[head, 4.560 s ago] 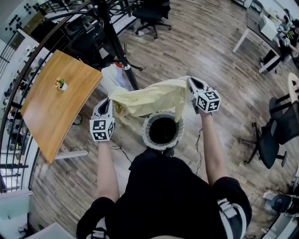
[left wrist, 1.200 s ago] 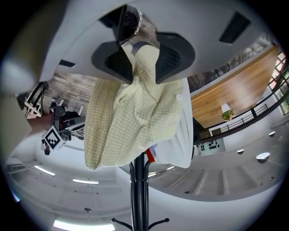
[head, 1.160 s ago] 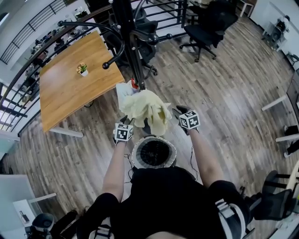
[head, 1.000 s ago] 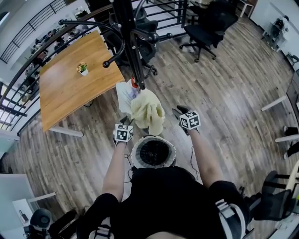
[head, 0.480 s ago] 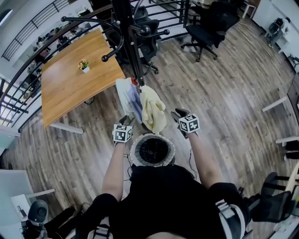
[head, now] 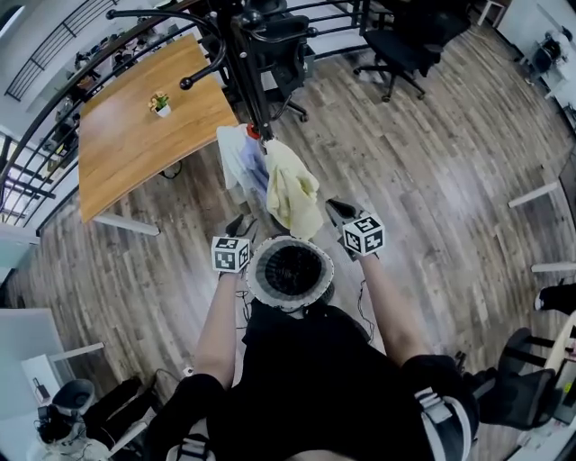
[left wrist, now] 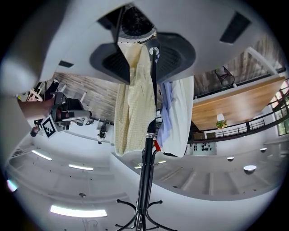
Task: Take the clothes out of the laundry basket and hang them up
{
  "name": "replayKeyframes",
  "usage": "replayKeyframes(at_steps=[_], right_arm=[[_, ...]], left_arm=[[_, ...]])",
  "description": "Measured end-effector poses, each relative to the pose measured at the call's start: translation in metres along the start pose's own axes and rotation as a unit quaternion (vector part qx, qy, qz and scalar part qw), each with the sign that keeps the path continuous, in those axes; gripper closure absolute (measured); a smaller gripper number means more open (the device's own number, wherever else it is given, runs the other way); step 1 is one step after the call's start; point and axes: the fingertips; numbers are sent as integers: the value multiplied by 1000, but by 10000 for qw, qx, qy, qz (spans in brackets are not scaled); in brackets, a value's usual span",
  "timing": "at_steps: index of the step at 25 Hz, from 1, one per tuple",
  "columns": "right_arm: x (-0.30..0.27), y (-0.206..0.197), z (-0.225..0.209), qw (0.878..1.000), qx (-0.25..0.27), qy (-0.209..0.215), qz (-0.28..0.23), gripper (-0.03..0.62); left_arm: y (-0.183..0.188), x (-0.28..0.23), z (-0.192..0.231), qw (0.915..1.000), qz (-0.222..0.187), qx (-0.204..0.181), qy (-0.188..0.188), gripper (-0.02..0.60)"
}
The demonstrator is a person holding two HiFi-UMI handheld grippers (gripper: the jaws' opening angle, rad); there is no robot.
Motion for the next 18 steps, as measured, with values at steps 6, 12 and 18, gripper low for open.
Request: replayKeyframes(at_steps=[6,12,18], right_arm=[[18,-16,29,9982,508,-278,179,586],[34,-25,68,9958,695,-406,434,586],[51,-39,109,9938,720,-670,519,586]], left_arm=[[-4,27,-9,9994,-251,-28,-221,456],[-8,63,1,9982,-371,-157,-449,548],[-24,97,14,9966,-419,-260,-667,552]])
Point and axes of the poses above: the fingertips, and each gripper's own axes: x backward along the fingers, z to its left, y out of its top, and after that the axes turned 4 degrees about x, right-handed
